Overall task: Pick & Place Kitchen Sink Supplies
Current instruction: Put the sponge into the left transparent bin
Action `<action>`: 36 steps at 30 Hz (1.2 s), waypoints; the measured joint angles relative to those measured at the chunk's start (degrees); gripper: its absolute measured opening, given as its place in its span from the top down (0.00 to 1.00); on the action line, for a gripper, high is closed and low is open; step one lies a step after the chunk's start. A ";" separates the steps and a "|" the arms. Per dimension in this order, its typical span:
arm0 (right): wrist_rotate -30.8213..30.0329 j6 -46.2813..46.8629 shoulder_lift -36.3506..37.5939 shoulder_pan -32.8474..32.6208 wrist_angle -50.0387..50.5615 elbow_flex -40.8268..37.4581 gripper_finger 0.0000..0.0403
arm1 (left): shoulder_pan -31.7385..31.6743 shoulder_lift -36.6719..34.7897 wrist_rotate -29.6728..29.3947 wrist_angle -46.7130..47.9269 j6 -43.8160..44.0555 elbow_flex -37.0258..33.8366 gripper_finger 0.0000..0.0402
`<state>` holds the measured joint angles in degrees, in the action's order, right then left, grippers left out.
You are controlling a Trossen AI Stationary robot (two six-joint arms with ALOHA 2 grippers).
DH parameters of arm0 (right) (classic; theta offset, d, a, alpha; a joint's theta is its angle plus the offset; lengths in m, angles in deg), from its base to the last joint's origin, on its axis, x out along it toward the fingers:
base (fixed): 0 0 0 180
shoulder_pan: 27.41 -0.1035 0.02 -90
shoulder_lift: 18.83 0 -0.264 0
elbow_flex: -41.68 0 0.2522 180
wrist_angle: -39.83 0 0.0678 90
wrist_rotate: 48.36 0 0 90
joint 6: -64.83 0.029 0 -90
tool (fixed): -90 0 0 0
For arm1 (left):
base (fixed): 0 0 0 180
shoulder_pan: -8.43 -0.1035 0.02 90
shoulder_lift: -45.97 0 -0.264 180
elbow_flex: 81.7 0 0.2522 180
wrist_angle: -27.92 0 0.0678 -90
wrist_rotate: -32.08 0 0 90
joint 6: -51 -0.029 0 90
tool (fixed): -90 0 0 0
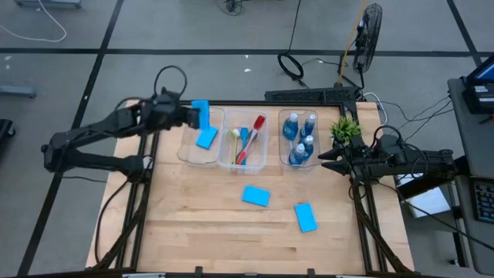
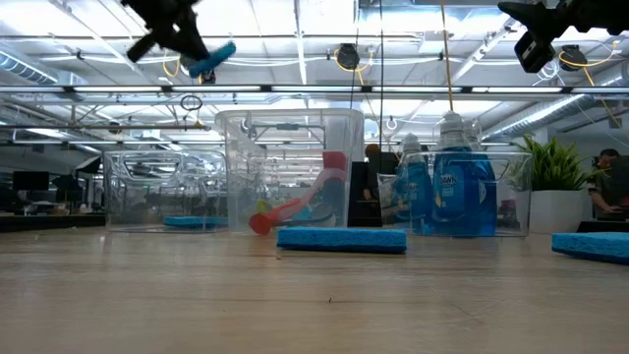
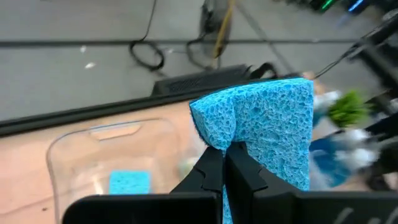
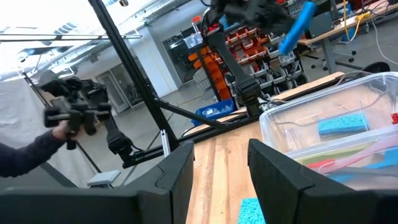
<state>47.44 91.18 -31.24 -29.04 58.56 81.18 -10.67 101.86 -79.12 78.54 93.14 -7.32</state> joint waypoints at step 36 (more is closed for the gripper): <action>0.02 0.19 0.00 0.01 0.00 -0.02 0.65 | -20.91 30.47 17.73 6.10 -7.79 -1.94 1.00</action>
<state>47.46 91.37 -31.24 -29.03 58.56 81.15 -31.58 132.34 -61.39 84.63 85.35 -9.26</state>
